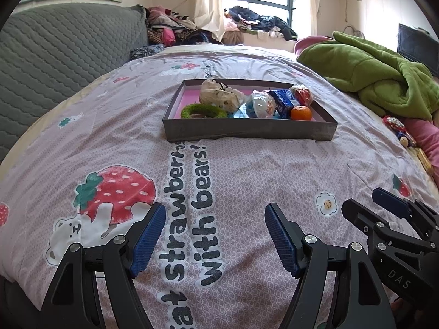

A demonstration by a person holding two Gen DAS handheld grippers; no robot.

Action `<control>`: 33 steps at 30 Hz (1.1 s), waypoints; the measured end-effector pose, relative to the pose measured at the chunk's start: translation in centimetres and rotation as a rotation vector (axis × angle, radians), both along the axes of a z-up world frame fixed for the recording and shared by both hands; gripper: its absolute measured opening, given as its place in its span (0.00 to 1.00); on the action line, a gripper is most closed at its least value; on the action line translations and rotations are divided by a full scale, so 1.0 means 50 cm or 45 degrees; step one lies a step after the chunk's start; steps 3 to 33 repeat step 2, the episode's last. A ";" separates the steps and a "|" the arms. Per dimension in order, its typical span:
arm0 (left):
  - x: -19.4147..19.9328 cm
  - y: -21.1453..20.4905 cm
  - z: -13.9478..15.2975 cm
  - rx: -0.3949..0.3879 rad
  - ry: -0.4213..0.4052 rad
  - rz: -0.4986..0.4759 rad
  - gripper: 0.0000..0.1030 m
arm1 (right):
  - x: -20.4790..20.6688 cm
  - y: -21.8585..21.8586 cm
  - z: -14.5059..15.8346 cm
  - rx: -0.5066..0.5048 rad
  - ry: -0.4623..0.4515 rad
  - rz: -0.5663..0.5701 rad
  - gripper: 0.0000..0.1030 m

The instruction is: Organize objects

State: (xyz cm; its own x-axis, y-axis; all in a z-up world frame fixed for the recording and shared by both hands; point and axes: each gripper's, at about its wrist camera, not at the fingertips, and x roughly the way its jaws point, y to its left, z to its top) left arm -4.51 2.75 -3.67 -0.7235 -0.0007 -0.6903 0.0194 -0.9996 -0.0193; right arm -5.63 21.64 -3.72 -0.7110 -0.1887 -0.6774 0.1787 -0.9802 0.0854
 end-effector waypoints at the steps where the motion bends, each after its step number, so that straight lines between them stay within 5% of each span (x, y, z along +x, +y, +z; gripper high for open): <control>1: -0.001 0.000 0.000 0.001 -0.002 0.001 0.74 | 0.000 0.000 0.000 -0.001 -0.001 -0.001 0.60; 33: -0.001 -0.001 -0.001 0.001 -0.003 0.001 0.74 | 0.000 0.000 -0.001 -0.001 0.000 -0.003 0.60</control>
